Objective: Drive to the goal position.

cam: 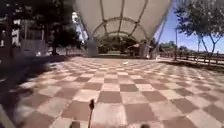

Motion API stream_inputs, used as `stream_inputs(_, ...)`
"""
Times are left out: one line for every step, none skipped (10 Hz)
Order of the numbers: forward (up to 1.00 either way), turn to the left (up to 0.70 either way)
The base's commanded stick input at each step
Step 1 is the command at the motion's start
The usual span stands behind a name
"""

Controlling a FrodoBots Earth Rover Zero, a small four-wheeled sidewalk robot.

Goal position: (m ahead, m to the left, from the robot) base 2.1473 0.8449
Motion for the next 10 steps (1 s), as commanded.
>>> stream_inputs(1.0, 0.0)
stream_inputs(1.0, 0.0)
stream_inputs(1.0, 0.0)
stream_inputs(1.0, 0.0)
stream_inputs(1.0, 0.0)
stream_inputs(1.0, 0.0)
stream_inputs(1.0, 0.0)
stream_inputs(1.0, 0.0)
stream_inputs(1.0, 0.0)
stream_inputs(1.0, 0.0)
